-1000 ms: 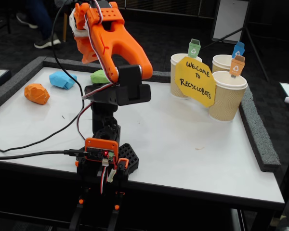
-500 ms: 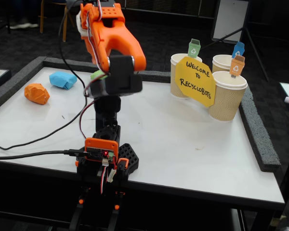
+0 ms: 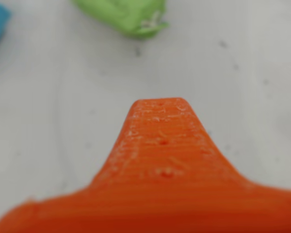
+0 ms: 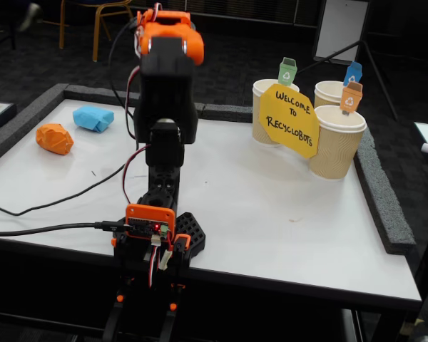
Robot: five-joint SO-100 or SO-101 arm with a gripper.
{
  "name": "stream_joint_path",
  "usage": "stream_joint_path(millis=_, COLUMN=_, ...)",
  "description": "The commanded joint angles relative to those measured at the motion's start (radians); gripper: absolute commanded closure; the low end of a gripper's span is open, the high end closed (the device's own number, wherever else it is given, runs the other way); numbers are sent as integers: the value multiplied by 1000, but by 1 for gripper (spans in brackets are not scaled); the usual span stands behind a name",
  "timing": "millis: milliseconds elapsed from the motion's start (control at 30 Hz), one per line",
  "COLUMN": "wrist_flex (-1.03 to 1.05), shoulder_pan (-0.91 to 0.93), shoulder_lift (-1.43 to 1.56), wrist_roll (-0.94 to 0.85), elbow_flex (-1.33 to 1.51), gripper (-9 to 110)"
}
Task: Sort rubbish by color.
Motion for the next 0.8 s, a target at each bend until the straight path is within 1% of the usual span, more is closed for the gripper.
stream_joint_path(millis=0, wrist_flex=-34, shoulder_pan=26, shoulder_lift=-132, wrist_roll=3, elbow_flex=-224, gripper=90)
stream_joint_path(millis=233, wrist_flex=-2, shoulder_pan=-5, shoulder_lift=-413, wrist_roll=3, elbow_flex=-454, gripper=89)
stream_joint_path(millis=633, wrist_flex=23, shoulder_pan=-31, shoulder_lift=-715, wrist_roll=3, elbow_flex=-735, gripper=81)
stream_joint_path(millis=767, wrist_flex=66, shoulder_pan=-58, shoulder_lift=-801, wrist_roll=3, elbow_flex=-830, gripper=76)
